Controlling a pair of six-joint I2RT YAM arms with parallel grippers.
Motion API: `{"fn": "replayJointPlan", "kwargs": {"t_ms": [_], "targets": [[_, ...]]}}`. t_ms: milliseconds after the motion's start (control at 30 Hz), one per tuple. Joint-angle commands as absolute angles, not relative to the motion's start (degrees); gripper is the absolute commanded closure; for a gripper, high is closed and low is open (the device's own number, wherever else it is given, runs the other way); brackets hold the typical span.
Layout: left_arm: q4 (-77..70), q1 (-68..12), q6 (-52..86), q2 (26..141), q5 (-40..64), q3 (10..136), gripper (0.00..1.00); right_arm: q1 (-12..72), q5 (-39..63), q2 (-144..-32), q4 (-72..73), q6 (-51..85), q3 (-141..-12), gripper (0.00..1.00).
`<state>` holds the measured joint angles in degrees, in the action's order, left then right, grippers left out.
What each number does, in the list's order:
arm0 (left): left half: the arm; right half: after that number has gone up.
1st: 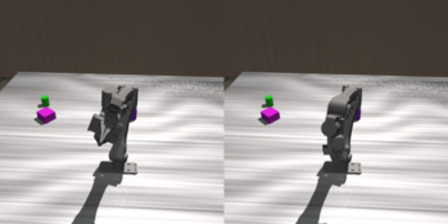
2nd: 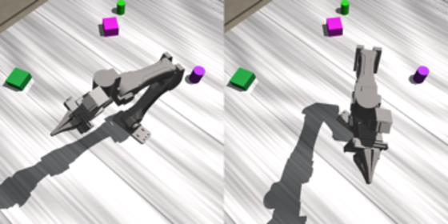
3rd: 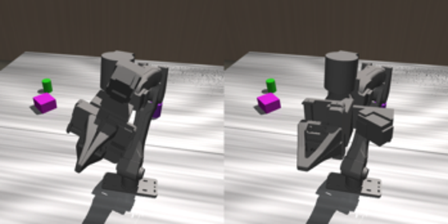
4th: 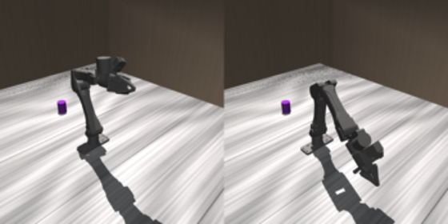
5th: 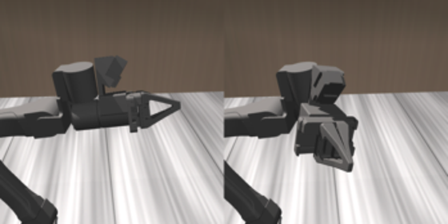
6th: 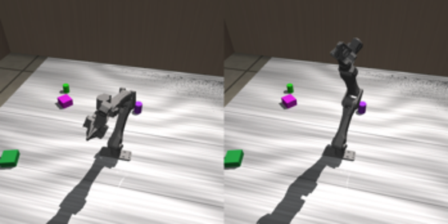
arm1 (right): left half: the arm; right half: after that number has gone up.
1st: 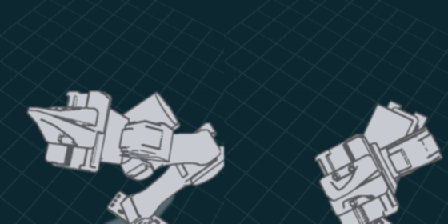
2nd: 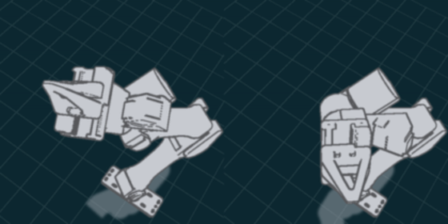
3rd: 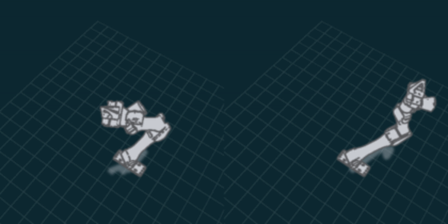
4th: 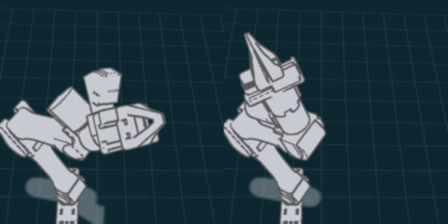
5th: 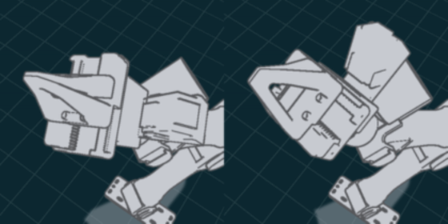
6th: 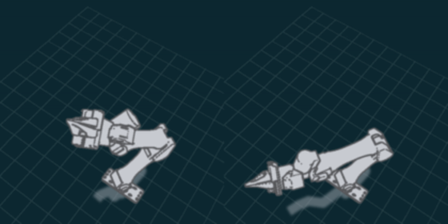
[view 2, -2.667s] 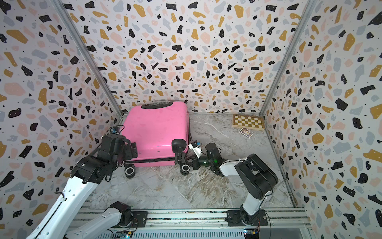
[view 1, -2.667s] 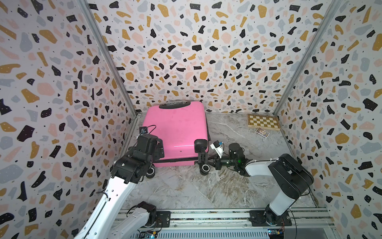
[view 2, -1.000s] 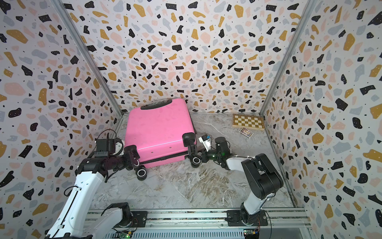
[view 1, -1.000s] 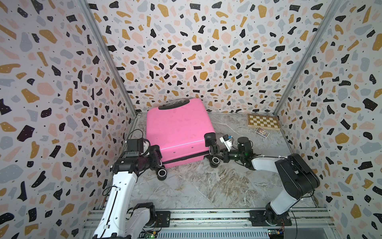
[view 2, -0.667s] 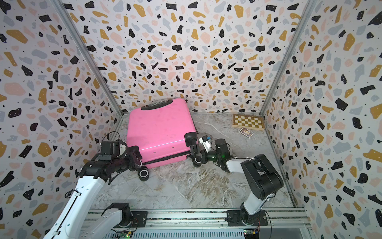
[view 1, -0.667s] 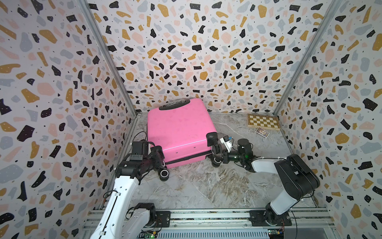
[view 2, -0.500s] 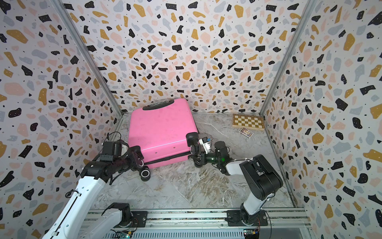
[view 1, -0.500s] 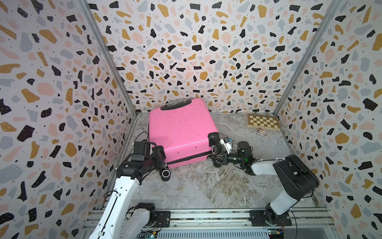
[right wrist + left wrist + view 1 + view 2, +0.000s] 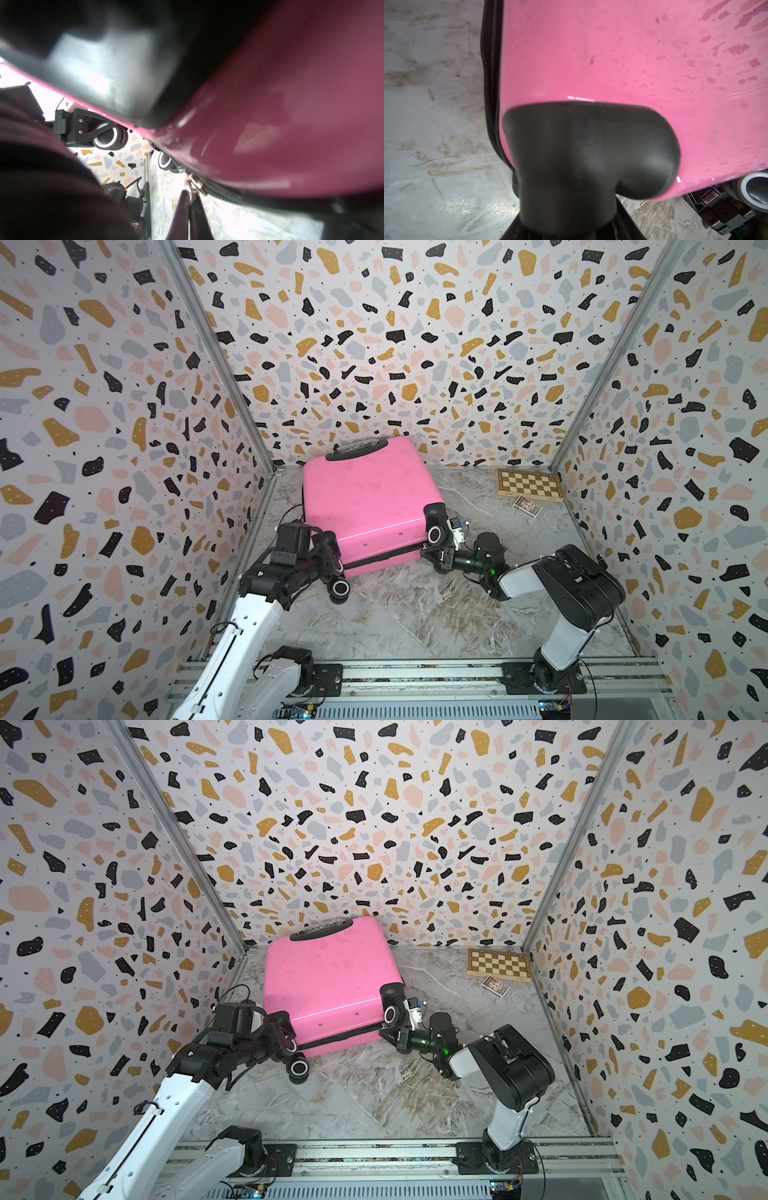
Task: Close the suitcase zippers
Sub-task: Adjust the suitcase at the center of the board.
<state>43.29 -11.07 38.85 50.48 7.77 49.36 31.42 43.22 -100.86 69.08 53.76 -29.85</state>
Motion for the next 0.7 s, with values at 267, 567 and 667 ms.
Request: {"fn": "replayJointPlan", "kwargs": {"t_ms": [267, 567, 667], "targets": [[26.7, -16.1, 42.1, 49.7, 13.3, 48.4, 1.0, 42.8, 45.5, -96.1, 84.5, 57.0, -28.5, 1.0], [24.7, -19.0, 43.7, 49.8, 11.8, 47.7, 1.0, 48.9, 38.9, -98.8, 88.9, 58.6, -30.4, 1.0], [23.9, -20.9, 44.1, 50.5, 11.4, 47.6, 1.0, 50.6, 39.2, -100.0, 88.2, 58.4, -31.9, 1.0]]}}
